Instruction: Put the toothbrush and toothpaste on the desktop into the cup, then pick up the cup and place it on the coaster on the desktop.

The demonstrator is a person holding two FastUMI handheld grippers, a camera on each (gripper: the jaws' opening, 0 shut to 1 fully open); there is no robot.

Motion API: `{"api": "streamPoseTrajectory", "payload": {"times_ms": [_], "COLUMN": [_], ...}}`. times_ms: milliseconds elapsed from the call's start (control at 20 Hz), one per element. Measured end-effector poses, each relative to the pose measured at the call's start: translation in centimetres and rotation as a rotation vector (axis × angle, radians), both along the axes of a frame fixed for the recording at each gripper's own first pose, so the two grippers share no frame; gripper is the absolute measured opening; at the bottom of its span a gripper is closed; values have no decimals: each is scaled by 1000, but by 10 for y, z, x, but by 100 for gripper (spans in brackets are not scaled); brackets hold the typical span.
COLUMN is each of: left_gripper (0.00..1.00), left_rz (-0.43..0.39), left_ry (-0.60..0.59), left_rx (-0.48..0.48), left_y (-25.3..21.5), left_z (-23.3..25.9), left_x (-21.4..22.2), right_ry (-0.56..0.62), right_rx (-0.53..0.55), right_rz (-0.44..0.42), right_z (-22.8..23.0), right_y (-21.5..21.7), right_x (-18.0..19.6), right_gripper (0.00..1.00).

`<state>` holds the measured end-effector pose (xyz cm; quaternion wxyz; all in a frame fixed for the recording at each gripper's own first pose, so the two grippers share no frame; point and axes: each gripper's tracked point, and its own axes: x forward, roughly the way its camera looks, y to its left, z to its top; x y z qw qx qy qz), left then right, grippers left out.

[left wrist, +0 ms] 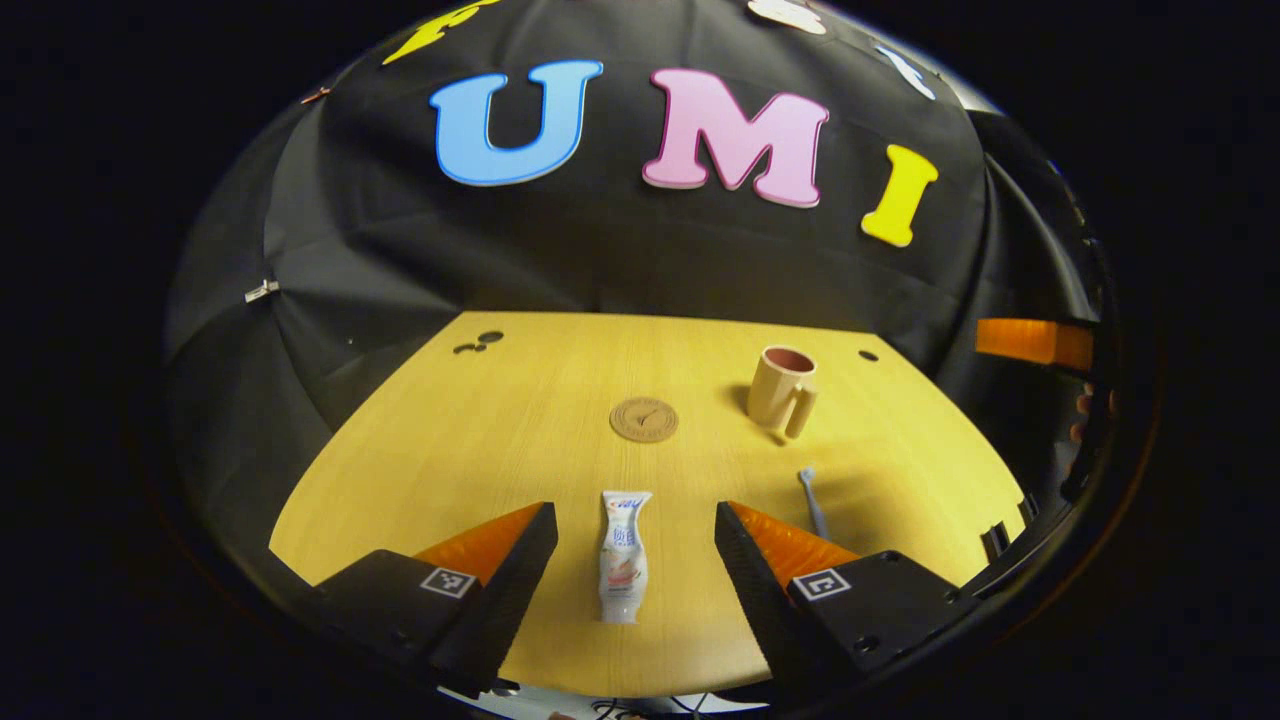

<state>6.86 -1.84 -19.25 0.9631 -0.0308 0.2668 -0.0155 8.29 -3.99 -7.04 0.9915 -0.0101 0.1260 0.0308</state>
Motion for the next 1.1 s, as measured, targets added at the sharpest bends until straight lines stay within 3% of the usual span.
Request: {"api": "streamPoseTrajectory", "payload": {"times_ms": [200, 550, 850, 1100], "left_gripper": [99, 99, 97, 87], "left_rz": [10, 9, -5, -27], "left_ry": [140, 364, 486, 552], "left_rx": [58, 76, 137, 59], "left_y": [6, 7, 11, -2], "left_z": [-42, -95, -120, -125], "left_x": [20, 51, 65, 72], "right_ry": [49, 150, 194, 224], "right_rx": [-6, 0, 23, 46], "right_rz": [32, 45, 73, 84], "right_z": [-15, -49, -66, -77], "right_y": [-7, -21, -14, -9], "right_x": [18, 32, 36, 34], "right_gripper": [98, 98, 98, 98]}}
